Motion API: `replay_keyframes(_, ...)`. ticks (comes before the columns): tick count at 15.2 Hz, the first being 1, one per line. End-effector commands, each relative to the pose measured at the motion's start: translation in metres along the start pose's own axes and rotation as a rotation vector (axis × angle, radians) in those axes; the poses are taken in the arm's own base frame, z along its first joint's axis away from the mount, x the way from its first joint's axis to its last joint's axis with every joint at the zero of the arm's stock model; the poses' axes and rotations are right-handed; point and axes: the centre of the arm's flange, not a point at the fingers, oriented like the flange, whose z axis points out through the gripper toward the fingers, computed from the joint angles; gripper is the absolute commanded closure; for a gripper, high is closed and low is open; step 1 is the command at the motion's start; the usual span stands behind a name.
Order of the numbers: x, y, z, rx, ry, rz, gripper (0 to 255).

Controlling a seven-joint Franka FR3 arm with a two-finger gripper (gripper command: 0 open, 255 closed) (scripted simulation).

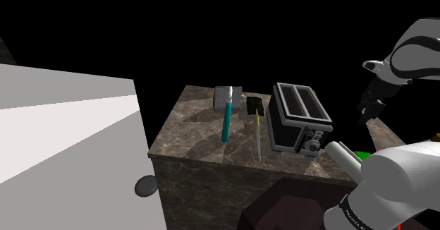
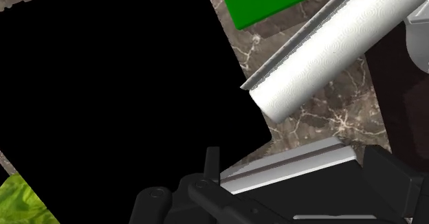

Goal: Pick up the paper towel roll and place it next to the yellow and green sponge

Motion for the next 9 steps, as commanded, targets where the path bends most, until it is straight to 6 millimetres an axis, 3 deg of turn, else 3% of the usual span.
replay_keyframes(1,0.001,0.0,-0.022,0.002,-0.001,0.0,0)
replay_keyframes(2,0.001,0.0,-0.033,0.002,-0.001,0.0,0)
replay_keyframes(9,0.001,0.0,-0.033,0.002,-0.001,0.0,0)
